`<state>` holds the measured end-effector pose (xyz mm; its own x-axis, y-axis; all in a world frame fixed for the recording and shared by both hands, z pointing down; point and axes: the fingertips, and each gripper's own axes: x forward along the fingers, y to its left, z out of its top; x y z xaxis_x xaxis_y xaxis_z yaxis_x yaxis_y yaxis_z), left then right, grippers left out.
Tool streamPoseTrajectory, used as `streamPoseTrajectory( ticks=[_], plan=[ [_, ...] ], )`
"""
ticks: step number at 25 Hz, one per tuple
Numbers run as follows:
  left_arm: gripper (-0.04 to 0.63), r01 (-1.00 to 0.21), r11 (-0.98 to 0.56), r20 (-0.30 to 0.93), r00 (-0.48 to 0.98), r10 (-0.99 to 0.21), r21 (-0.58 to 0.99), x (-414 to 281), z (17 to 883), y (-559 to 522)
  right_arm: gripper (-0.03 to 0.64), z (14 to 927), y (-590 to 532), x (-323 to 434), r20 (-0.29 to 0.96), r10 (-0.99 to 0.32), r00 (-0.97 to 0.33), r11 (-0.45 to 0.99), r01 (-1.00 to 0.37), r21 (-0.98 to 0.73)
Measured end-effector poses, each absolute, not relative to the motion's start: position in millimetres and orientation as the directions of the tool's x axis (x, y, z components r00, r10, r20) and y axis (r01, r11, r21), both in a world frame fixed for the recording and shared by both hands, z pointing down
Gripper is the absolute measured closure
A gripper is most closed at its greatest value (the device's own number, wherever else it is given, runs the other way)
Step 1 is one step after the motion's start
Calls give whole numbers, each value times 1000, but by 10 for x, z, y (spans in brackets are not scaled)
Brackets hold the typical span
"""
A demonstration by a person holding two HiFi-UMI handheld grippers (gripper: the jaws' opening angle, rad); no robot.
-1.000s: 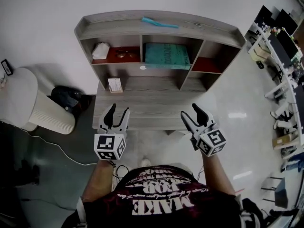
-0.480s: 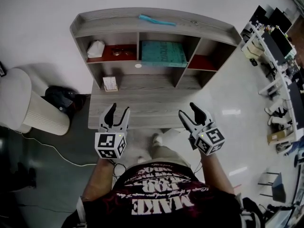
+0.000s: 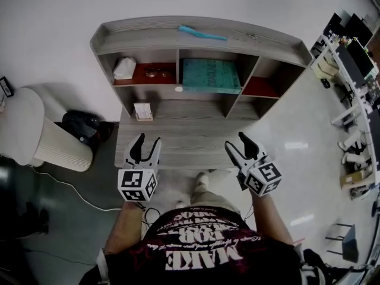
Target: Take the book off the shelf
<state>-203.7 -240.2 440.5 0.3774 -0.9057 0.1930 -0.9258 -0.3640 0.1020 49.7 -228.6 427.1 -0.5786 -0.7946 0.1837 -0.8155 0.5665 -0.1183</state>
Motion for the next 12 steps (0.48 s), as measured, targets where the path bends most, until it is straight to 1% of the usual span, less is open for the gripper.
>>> streamPoseTrajectory(
  ticks=[12],
  plan=[
    [388, -902, -403, 243, 429, -870, 152, -1661, 4631, -3192, 377, 4476, -3015, 855, 223, -808, -545, 524, -838, -150]
  ],
)
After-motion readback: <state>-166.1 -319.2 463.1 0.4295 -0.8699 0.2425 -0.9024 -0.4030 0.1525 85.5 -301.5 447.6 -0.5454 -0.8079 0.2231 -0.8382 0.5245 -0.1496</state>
